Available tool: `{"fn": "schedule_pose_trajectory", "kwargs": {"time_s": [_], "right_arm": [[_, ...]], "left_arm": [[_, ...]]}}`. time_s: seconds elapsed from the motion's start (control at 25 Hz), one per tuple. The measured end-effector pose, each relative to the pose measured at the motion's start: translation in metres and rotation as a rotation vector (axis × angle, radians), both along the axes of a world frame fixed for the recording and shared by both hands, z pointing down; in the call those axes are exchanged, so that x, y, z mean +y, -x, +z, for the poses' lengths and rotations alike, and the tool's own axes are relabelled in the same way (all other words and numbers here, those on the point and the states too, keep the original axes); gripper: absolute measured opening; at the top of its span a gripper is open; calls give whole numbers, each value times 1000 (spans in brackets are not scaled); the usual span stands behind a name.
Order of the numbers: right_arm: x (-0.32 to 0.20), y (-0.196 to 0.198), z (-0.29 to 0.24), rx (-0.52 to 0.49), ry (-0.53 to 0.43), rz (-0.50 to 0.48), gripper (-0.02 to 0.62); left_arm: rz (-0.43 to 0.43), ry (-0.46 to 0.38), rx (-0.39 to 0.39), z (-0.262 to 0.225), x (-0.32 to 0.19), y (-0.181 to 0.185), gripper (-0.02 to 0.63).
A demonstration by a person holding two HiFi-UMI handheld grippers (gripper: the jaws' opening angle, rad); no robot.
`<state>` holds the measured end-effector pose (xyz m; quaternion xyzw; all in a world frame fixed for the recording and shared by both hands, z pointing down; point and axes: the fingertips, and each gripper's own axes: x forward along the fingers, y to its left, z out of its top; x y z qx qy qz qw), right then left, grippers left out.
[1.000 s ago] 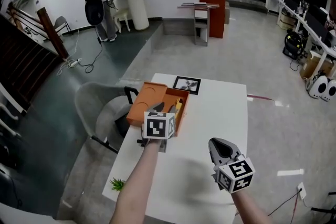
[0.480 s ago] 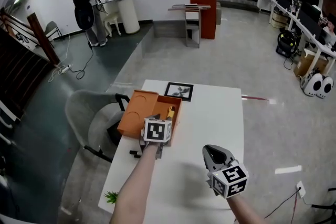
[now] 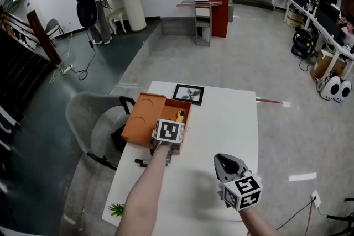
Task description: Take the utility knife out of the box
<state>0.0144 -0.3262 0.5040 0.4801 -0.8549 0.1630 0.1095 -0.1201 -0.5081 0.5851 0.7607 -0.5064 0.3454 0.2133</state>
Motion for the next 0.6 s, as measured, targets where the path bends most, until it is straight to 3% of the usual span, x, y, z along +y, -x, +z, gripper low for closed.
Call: {"fn": "schedule_pose_trajectory", "kwargs": {"time_s": [0.6], "right_arm": [[-7, -11, 13, -2, 25, 20, 3]], "left_arm": [[50, 148, -72, 41, -10, -7, 176]]}}
